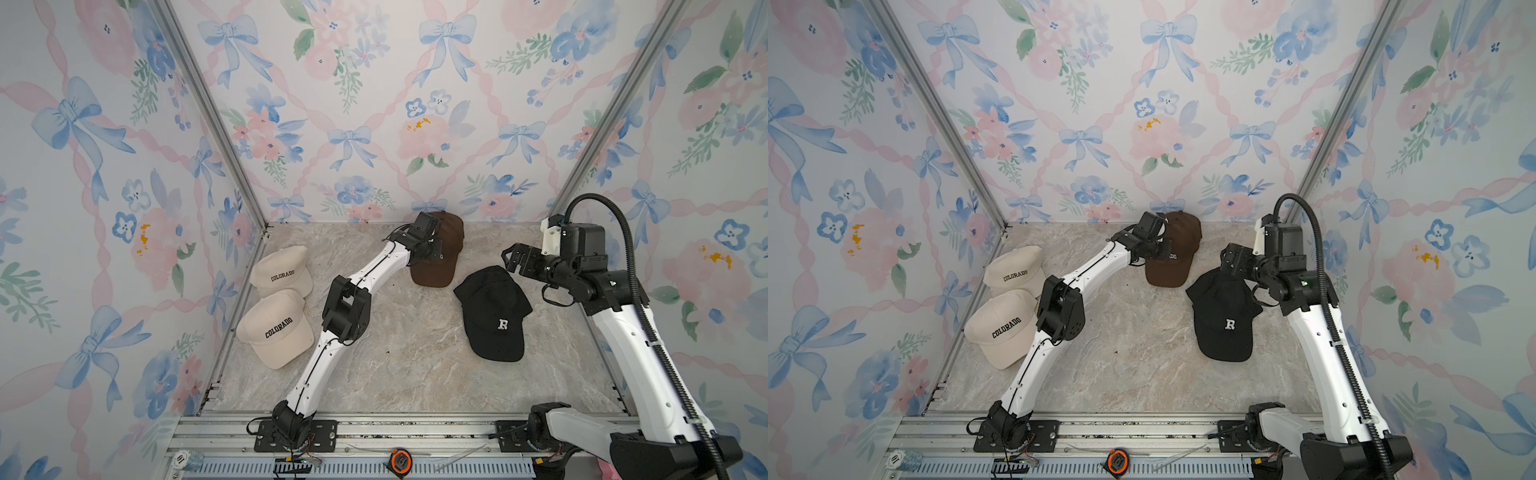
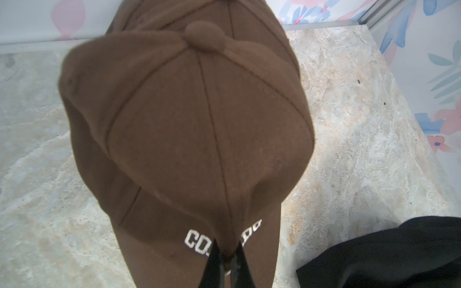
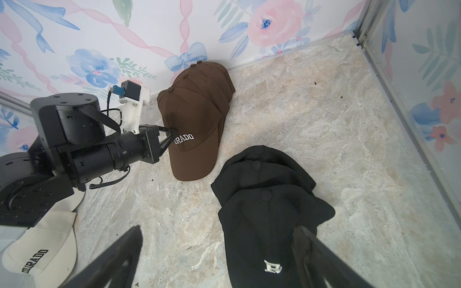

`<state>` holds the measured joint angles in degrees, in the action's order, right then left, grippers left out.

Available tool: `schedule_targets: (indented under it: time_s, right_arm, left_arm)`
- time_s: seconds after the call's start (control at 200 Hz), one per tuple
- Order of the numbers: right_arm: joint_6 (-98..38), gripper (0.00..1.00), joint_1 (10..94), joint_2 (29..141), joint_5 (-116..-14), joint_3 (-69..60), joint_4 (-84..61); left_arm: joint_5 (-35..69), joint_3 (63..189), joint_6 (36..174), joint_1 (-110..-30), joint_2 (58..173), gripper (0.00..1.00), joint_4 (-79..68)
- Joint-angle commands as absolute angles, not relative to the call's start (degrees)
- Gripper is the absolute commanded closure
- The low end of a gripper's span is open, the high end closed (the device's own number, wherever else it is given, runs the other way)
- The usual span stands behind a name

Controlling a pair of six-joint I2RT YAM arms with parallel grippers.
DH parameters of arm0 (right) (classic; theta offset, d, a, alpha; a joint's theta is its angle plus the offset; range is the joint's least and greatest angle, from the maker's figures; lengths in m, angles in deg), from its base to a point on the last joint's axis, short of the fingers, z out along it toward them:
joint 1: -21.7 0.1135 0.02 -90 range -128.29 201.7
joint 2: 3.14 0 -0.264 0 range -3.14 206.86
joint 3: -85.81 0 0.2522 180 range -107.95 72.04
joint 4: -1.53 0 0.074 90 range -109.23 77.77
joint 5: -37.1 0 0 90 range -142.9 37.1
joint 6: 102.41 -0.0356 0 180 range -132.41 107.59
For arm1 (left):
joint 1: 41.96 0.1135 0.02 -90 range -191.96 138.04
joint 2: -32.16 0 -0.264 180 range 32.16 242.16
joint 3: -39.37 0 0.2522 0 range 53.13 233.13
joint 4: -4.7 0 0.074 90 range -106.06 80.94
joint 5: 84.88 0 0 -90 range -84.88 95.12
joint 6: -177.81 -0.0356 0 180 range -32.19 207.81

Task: Stack the baseball caps by color
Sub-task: Place the baseball cap on the baseball cap.

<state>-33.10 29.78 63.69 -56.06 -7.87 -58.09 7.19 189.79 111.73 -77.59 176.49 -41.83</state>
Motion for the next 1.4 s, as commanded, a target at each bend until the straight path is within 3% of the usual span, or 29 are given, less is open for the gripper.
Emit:
schedule_targets:
  time_s: [0.0,0.88,1.255,1.39]
  right_arm:
    - [-34.2,0.04,30.6,64.1,-54.8,-9.7,-57.7]
    - [-35.3,0.04,33.0,66.4,-54.0,-9.8,-54.8]
    - [-35.1,0.04,33.5,67.9,-53.6,-11.1,-54.0]
    - [-34.9,0.04,33.4,68.2,-53.3,-11.6,-54.2]
  left_arm:
    - [8.5,190.9,108.6,-78.1,176.8,1.0,-41.3]
    - [6.8,187.4,95.8,-78.1,170.2,1.0,-41.3]
    - [9.0,191.1,96.1,-77.7,174.2,1.0,-41.3]
    - [9.8,192.8,96.7,-77.3,175.9,0.95,-41.3]
